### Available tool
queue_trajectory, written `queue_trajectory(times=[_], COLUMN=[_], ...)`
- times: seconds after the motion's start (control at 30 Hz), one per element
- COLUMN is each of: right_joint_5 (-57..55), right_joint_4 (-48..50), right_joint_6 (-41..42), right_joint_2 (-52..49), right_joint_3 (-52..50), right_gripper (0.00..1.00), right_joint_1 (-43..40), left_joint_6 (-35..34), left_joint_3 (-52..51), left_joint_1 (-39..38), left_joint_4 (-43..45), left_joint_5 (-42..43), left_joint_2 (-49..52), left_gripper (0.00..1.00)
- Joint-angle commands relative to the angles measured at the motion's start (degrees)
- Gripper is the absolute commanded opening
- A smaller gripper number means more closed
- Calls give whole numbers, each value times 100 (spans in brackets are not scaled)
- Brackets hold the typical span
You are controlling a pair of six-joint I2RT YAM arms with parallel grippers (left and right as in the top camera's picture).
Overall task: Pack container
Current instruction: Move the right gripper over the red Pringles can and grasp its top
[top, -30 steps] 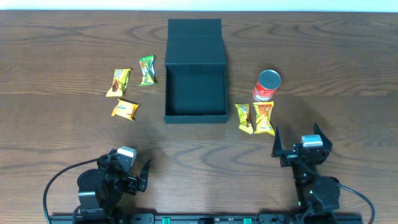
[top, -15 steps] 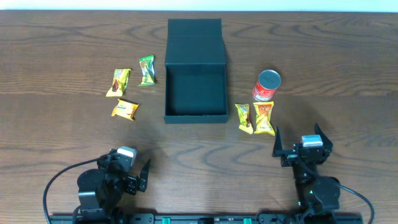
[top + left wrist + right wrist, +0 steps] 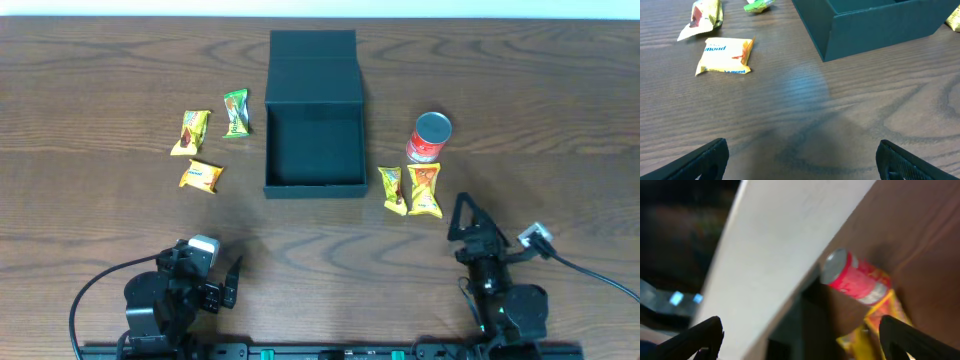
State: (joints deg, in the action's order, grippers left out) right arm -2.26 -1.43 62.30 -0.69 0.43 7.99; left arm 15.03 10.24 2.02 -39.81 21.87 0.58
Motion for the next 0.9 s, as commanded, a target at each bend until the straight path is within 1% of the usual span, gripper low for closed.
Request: queue_trajectory(times=[0.0,0.3,0.37,0.4,0.43,0.5,0.53,0.57,0.67,0.8,0.87], right_joint_5=[-221,-1340,-1650,-1731,-1746,-1740,-1735,-1652,-1276,-483,-87], right_joint_4=[37,92,260,273,269,199,127,31,-136,-575,-809], right_joint_6=[879,870,568,490,385,15,-179,-549,-1325,-2428,-2839], right_joint_2=[26,26,26,24,11,-109,-236,-546,-1429,-3571,-4476], right_joint_3=[-11,-11,7,48,114,372,568,957,1808,3565,4323], right_gripper=[99,99,91,91,91,99,99,99,99,99,99], right_joint_1=[-55,-70,-96,-133,-188,-356,-455,-632,-957,-1445,-1565], left_joint_6=[-26,-26,-26,-26,-26,-26,-26,-26,-26,-26,-26], left_joint_3=[-37,-37,-37,-37,-37,-37,-37,-37,-37,-37,-37], left_joint_1=[-22,-22,-22,-22,-22,-22,-22,-22,-22,-22,-22], left_joint_4=[-4,-4,-4,-4,-4,-4,-4,-4,-4,-4,-4], left_joint_5=[20,20,20,20,20,20,20,20,20,20,20], left_joint_2=[-33,-33,-33,-33,-33,-33,-33,-33,-33,-33,-33], left_gripper=[96,95,95,95,96,95,95,95,95,95,96])
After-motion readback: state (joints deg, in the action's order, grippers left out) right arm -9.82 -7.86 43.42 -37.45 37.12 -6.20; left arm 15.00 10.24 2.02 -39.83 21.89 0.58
